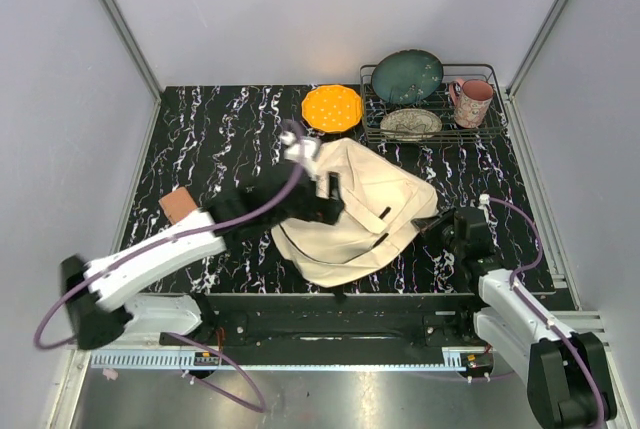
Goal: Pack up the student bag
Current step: Adjust the student bag at the center of the board, then zip the student bag at the center of the board.
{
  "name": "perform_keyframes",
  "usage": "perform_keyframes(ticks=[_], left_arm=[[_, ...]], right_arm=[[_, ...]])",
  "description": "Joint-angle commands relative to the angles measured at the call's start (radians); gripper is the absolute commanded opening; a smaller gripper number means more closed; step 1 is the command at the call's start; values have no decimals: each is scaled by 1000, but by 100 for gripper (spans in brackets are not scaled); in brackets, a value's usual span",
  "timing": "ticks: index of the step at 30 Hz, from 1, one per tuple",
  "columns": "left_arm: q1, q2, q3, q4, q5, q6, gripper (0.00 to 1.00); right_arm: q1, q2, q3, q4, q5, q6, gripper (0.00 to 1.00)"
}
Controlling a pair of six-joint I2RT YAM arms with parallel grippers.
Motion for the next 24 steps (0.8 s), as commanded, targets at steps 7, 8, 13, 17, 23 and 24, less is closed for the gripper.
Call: perform_keyframes(ticks=[7, 8, 13, 17, 23, 24], left_arm=[[-183, 454, 243, 30, -25, -24, 90], [-185, 476, 251, 36, -14, -23, 88], [-206, 548, 277, 102, 78, -18, 87], [-232, 582, 297, 107, 92, -50, 84], [-259, 683, 382, 38, 49, -107, 79], [-262, 712, 399, 4, 39, -113, 77]], right_arm=[[13, -78, 42, -89, 2, -3, 0], [13, -81, 43, -89, 1, -3, 0], [15, -99, 48, -130, -2, -9, 0], [13, -108, 50, -141, 5, -10, 0], [13, -112, 56, -150, 12, -9, 2], [13, -110, 57, -152, 13, -7, 2]])
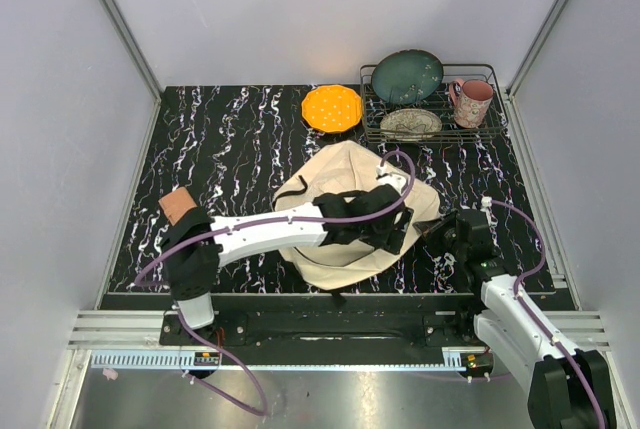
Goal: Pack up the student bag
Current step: Zip the student bag at the center of the board.
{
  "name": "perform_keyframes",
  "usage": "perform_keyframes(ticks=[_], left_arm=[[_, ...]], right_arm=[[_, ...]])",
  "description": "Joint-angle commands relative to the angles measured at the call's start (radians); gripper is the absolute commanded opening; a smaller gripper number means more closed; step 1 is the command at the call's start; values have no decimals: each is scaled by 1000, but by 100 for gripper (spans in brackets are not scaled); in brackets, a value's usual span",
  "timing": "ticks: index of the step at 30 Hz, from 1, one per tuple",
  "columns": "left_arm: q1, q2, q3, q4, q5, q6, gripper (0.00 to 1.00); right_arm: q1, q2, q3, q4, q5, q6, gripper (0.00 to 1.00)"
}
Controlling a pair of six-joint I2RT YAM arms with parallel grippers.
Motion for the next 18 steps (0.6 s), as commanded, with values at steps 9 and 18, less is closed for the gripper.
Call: perform_keyframes(ticks=[9, 18], left_arm=[[-33, 132, 135, -104, -121, -86, 67], [-36, 204, 184, -124, -140, -89, 49]], right_arm=[[9, -20, 65, -46, 15, -16, 3], [9, -17, 78, -64, 23, -28, 3]])
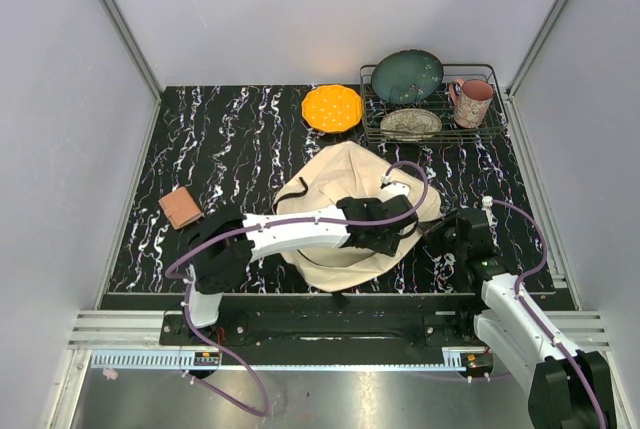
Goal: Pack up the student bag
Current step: Zip the student bag at the center of the board.
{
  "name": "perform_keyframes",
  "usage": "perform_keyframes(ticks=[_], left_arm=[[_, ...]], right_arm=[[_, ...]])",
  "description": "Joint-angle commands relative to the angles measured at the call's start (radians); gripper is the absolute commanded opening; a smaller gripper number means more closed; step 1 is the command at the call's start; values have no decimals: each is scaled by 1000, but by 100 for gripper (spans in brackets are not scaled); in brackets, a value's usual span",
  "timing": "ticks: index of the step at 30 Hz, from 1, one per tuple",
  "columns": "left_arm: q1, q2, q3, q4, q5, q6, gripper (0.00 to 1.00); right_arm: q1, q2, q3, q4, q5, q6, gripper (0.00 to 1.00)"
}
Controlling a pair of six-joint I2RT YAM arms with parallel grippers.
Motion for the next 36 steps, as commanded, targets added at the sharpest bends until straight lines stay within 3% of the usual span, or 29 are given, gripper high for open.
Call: perform_keyframes(ticks=[1, 13, 16, 17, 21, 31, 36], left_arm=[[-7, 31, 72, -4, -38, -13, 48], [-12, 70, 110, -19, -43, -14, 29], [-15, 79, 118, -19, -40, -11, 21], [-15, 81, 118, -20, -40, -13, 14], [-19, 81, 119, -20, -29, -10, 0], [-27, 12, 66, -20, -73, 19, 0], [-27, -116, -75, -27, -162, 10, 0]], right_arm=[[7, -15, 61, -23, 6, -26, 4], [5, -32, 70, -32, 9, -29, 4], [8, -33, 73, -37, 6, -34, 4], [7, -30, 73, -37, 8, -35, 4], [9, -30, 72, -36, 8, -34, 4], [9, -24, 68, -48, 55, -31, 6], [7, 66, 108, -55, 90, -52, 7]])
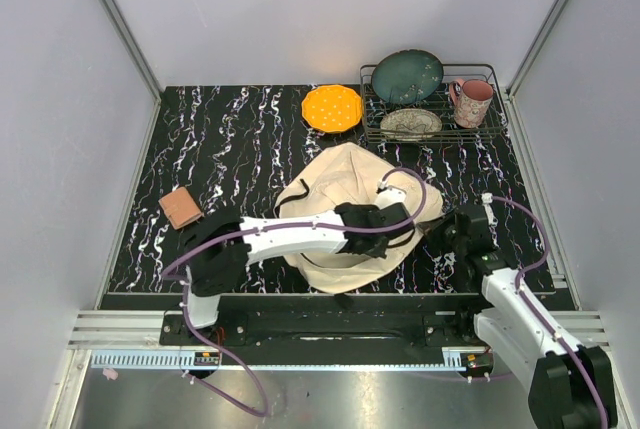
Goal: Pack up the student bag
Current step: Zip the student bag at the center of the board.
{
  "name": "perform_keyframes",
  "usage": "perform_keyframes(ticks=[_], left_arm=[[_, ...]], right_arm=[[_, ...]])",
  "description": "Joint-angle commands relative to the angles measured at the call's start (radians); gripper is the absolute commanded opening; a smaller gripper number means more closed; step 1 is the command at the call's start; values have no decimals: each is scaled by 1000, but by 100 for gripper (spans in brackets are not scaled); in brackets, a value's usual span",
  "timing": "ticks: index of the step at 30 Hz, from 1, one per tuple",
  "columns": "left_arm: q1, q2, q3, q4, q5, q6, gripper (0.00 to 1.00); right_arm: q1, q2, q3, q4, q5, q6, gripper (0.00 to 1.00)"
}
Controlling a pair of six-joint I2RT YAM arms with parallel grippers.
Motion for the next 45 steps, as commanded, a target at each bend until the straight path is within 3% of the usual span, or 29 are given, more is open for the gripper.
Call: perform_keyframes(ticks=[1, 8, 19, 23, 24, 26, 29, 35, 39, 45], left_arm=[[-8, -182, -107, 14, -115, -6, 0], [-8, -391, -340, -11, -179, -102, 0], [-6, -683, -449, -166, -347, -222, 0], [-6, -753, -478, -177, -367, -228, 0], [-6, -763, -478, -172, -361, -224, 0], [-6, -776, -474, -137, -345, -187, 0], [-8, -778, -463, -73, -304, -139, 0], [-11, -769, -436, 50, -210, -64, 0], [-28, -735, -394, 105, -147, 2, 0], [-65, -654, -327, 135, -134, 51, 0]], right_arm=[[6, 72, 84, 6, 61, -30, 7], [6, 154, 104, 61, 76, -25, 6], [-8, 260, 99, 179, 69, 9, 6], [-9, 280, 125, 179, 14, -10, 23], [-8, 274, 130, 176, -34, -20, 40], [-9, 260, 145, 142, -85, -37, 61], [-8, 170, 166, -62, -109, -59, 77], [-8, -163, 137, -336, -183, -7, 81], [-6, -357, 64, -288, -374, 143, 77], [-1, -347, 74, -263, -467, 205, 76]])
